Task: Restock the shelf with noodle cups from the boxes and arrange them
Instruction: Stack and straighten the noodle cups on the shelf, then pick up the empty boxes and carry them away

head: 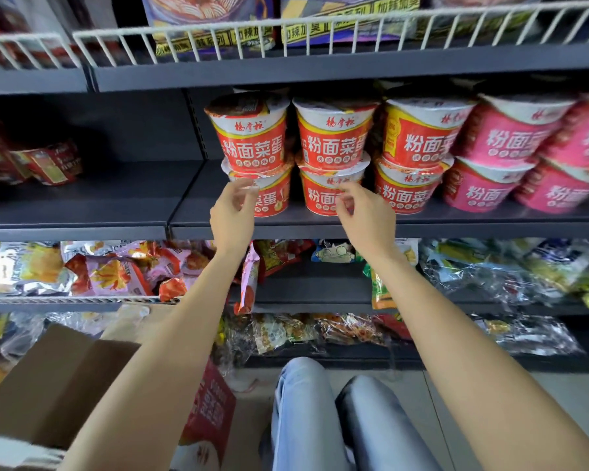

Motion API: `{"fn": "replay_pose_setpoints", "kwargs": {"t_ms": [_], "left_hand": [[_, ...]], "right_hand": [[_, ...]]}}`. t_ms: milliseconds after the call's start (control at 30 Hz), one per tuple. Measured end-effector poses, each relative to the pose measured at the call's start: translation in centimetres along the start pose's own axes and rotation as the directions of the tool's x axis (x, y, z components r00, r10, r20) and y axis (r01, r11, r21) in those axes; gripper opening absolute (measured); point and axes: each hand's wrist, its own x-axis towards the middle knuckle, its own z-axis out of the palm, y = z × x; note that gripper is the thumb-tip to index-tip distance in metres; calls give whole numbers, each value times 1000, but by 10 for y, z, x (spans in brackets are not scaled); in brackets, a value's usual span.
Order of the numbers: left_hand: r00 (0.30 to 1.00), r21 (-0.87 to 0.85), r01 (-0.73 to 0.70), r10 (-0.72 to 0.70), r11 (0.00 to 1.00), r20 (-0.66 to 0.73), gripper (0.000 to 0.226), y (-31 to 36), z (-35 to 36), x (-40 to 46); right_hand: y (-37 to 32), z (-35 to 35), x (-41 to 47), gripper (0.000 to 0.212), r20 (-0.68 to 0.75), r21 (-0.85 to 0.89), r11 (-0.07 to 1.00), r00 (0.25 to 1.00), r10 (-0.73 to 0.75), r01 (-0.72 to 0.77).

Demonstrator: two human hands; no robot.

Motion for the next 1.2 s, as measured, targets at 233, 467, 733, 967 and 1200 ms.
{"fn": "replay_pose_setpoints", "kwargs": {"t_ms": [233,467,733,967,1200], "left_hand": [[977,127,131,-149,983,150,26,-18,19,-37],[904,275,316,-376,908,202,29,-62,-1,-76],[798,341,601,-566,723,-208,21,-173,-87,-133],[469,199,857,-560,476,-683,32,-224,-171,-174],[-36,-153,986,-803,69,-595,75,-261,-217,-217]], "right_hand": [[31,-17,-25,36,147,63,982,975,167,-178],[32,15,-51,39,551,36,993,831,74,-112],[-29,137,-91,30,858,156,987,489,-160,49],[-145,227,-102,26,889,359,904,208,-407,234],[-237,300,-143,35,853,485,807,20,-521,336]]}}
